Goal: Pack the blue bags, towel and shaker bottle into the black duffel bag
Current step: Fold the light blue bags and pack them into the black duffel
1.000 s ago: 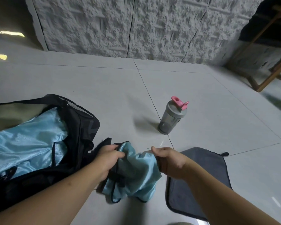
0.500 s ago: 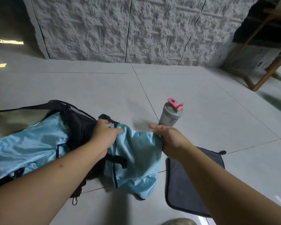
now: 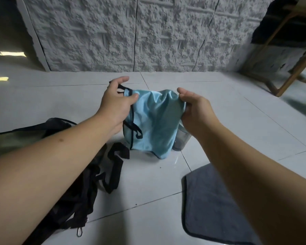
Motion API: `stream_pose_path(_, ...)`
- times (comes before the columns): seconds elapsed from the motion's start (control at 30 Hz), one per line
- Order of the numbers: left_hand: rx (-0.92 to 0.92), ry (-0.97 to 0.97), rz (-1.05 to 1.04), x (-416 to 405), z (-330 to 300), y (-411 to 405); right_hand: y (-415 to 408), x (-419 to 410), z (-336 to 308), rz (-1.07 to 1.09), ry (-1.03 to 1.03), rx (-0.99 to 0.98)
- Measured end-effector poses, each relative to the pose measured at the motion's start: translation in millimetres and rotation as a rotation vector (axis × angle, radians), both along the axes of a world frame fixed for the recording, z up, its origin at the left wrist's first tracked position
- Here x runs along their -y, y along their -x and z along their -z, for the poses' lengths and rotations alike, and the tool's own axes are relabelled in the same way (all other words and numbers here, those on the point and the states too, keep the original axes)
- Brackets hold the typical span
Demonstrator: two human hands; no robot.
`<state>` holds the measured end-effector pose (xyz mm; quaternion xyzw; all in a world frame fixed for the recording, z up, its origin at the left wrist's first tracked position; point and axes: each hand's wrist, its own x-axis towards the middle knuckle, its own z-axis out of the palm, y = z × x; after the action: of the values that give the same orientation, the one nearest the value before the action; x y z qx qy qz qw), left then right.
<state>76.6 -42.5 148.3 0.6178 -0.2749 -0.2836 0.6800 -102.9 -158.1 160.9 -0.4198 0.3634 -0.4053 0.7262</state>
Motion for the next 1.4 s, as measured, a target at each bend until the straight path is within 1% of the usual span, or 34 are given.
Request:
stream_pose_path(0.03,-0.01,0.03,0.016,-3.0,-4.1,1.3,3.3,0.8,-0.4,0.027,0.007,0.012)
stream_pose_path(0.1,-0.029,0.047,0.041,-11.7,-1.7,5.1,10.9,-2.8,6.8,0.006,0.01,0.028)
stream_pose_path(0.2,-0.041,-0.034,0.057,-36.7,26.1,16.8,30.1,-21.8,42.3,-0.065,-0.06,0.016)
stream_pose_path(0.27,-0.05,-0.138,0.051,-58.0,60.1,28.2,42.9,-40.4,77.3,-0.085,-0.148,-0.073)
stream_pose_path(0.33,-0.1,-0.266,0.054,-81.5,99.8,41.6,56.7,-62.2,119.0,-0.083,-0.272,-0.165)
stream_pose_path(0.4,-0.156,-0.431,0.091,-104.8,135.5,56.7,72.5,-86.8,152.2,-0.131,-0.375,-0.311)
stream_pose_path(0.47,-0.196,-0.568,0.141,-126.4,162.5,70.7,87.1,-108.7,178.7,-0.19,-0.41,-0.504)
stream_pose_path(0.53,-0.205,-0.632,0.131,-144.1,181.5,80.6,96.9,-123.3,197.3,-0.261,-0.432,-0.628)
stream_pose_path(0.63,-0.16,-0.65,0.095,-161.0,198.5,87.1,99.0,-133.5,213.1,-0.266,-0.439,-0.72)
stream_pose_path(0.7,-0.145,-0.651,0.077,-165.3,200.7,87.6,93.5,-136.2,216.7,-0.243,-0.409,-0.782)
stream_pose_path(0.77,-0.126,-0.635,0.078,-167.3,201.0,86.2,88.7,-137.6,215.3,-0.239,-0.316,-0.891)
stream_pose_path(0.83,-0.071,-0.631,0.126,-169.7,201.0,85.9,90.1,-140.3,207.3,-0.211,-0.222,-0.962)
stream_pose_path(0.9,-0.024,-0.621,0.19,-172.5,204.3,87.7,94.9,-143.4,200.9,-0.203,-0.145,-0.974)
stream_pose_path(1.0,0.08,-0.651,0.242,-183.7,212.5,89.5,104.8,-143.5,200.6,-0.209,-0.102,-1.004)
stream_pose_path(1.03,0.123,-0.68,0.262,-187.4,217.0,89.1,107.4,-143.1,199.4,-0.234,-0.092,-1.029)
stream_pose_path(1.13,0.191,-0.766,0.318,-195.1,209.4,93.5,114.9,-148.3,196.7,-0.424,-0.032,-1.193)
stream_pose_path(1.2,0.2,-0.8,0.301,-195.7,207.8,96.0,116.7,-154.8,199.7,-0.461,-0.004,-1.269)
stream_pose_path(1.3,0.132,-0.777,0.175,-196.3,208.2,91.4,112.8,-159.7,199.6,-0.453,0.073,-1.377)
stream_pose_path(1.4,0.124,-0.752,0.191,-196.6,207.5,85.1,111.5,-160.8,197.1,-0.478,0.124,-1.417)
